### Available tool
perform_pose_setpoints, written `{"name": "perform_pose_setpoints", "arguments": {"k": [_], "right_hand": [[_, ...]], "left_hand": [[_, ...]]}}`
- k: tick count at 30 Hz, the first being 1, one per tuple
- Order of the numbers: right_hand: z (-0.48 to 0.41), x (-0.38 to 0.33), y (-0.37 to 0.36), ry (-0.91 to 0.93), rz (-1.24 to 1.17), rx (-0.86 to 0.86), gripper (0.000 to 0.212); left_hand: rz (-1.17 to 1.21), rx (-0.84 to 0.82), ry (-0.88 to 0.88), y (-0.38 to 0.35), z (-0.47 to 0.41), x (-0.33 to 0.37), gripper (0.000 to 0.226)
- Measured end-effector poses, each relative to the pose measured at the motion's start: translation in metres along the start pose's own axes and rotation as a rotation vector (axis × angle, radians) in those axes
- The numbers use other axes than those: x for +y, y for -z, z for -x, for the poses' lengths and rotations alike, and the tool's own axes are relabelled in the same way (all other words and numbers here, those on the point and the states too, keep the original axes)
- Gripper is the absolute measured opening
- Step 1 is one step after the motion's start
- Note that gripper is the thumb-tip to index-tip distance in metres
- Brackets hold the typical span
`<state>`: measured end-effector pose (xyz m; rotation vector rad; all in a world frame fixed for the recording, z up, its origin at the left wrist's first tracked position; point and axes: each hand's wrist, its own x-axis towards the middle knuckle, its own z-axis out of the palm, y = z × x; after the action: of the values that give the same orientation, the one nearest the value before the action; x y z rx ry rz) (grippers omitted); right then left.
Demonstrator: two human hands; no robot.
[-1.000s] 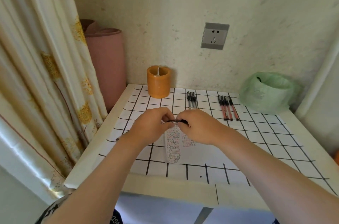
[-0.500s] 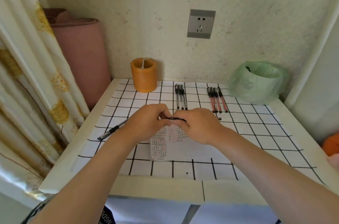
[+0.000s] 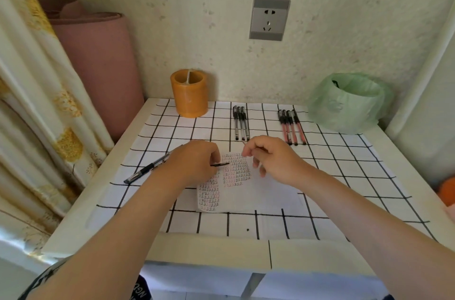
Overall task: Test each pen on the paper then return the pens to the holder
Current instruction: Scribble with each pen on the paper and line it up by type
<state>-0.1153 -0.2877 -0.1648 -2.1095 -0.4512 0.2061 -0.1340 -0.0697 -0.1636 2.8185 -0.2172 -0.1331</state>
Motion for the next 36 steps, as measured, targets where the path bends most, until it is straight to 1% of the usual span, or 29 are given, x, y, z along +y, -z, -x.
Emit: {"name": "perform_pose_setpoints", "arguments": {"k": [3,4,6,8,10,11,13,15,16,22,25,28,32,36], "right_hand": [[-0.002,0.001,-0.001,-0.083,-0.370,0.014,0.051],[-0.002,0.002,0.000,-0.089,-0.421,0.014,0.053],[-0.003,0.003,0.000,-0.071,-0.440,0.032,0.053],[-0.002,0.005,0.000,-0.056,-0.471,0.055,0.040],[0.001,0.005,0.000,-0.051,-0.531,0.038,0.019],[0.003,0.005,0.000,-0.055,-0.544,0.020,0.016],[0.005,0.006,-0.001,-0.084,-0.507,-0.005,0.021],[0.007,0.006,-0.003,-0.108,-0.445,-0.022,0.029],[0.009,0.006,-0.005,-0.112,-0.418,-0.034,0.029],[0.013,0.011,-0.018,-0.083,-0.211,-0.095,0.012],[0.012,0.013,-0.022,-0.038,-0.151,-0.096,0.015],[0.009,0.012,-0.021,-0.004,-0.137,-0.079,0.018],[0.008,0.011,-0.018,-0.001,-0.159,-0.108,0.014],[0.010,0.015,-0.021,0.032,-0.148,-0.104,0.014]], "left_hand": [[0.039,-0.010,-0.068,-0.004,-0.004,0.003,0.027],[0.055,-0.005,-0.096,-0.005,-0.006,0.004,0.028],[0.063,-0.005,-0.142,-0.010,-0.008,0.007,0.032],[0.045,-0.026,-0.177,-0.014,-0.010,0.008,0.040],[-0.014,-0.064,-0.215,-0.015,-0.011,0.009,0.045],[-0.066,-0.083,-0.233,-0.015,-0.011,0.010,0.046],[-0.150,-0.104,-0.255,-0.015,-0.012,0.010,0.048],[-0.168,-0.105,-0.248,-0.014,-0.013,0.010,0.049],[-0.159,-0.105,-0.239,-0.013,-0.013,0.010,0.050],[-0.048,-0.098,-0.206,-0.011,-0.013,0.006,0.052],[0.036,-0.091,-0.200,-0.013,-0.015,0.007,0.049],[0.070,-0.076,-0.190,-0.017,-0.017,0.011,0.054],[0.040,-0.062,-0.203,-0.023,-0.021,0.011,0.065],[0.059,-0.072,-0.219,-0.022,-0.025,0.007,0.066]]}}
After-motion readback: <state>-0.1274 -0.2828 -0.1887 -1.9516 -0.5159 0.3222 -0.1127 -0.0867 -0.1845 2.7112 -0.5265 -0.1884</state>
